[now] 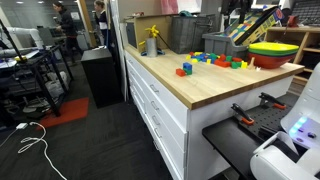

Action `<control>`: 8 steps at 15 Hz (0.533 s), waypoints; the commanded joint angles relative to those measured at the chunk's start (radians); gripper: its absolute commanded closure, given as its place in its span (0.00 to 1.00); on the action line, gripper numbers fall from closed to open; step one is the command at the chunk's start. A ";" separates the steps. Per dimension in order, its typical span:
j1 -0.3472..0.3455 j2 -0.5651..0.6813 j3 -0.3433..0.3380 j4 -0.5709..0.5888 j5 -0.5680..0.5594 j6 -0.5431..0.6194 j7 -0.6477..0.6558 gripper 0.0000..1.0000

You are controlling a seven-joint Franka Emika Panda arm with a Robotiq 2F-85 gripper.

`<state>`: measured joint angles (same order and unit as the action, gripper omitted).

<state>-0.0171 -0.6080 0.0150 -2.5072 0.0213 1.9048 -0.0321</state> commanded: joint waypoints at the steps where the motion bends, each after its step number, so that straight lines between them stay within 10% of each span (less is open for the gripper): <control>1: 0.009 0.000 -0.007 0.002 -0.005 -0.002 0.005 0.00; 8: 0.008 0.061 -0.002 0.026 -0.006 0.033 0.014 0.00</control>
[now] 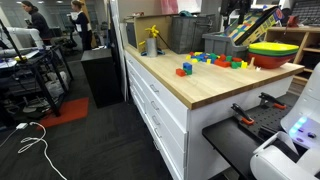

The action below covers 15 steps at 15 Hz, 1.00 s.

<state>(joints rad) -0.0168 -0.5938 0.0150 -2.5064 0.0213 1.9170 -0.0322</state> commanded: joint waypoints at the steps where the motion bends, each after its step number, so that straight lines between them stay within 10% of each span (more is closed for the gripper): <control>1: 0.009 0.061 -0.001 0.030 -0.004 0.029 0.017 0.00; 15: 0.014 0.293 0.008 0.170 0.003 0.144 0.061 0.00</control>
<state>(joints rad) -0.0069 -0.3618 0.0171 -2.3957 0.0251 2.0490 -0.0115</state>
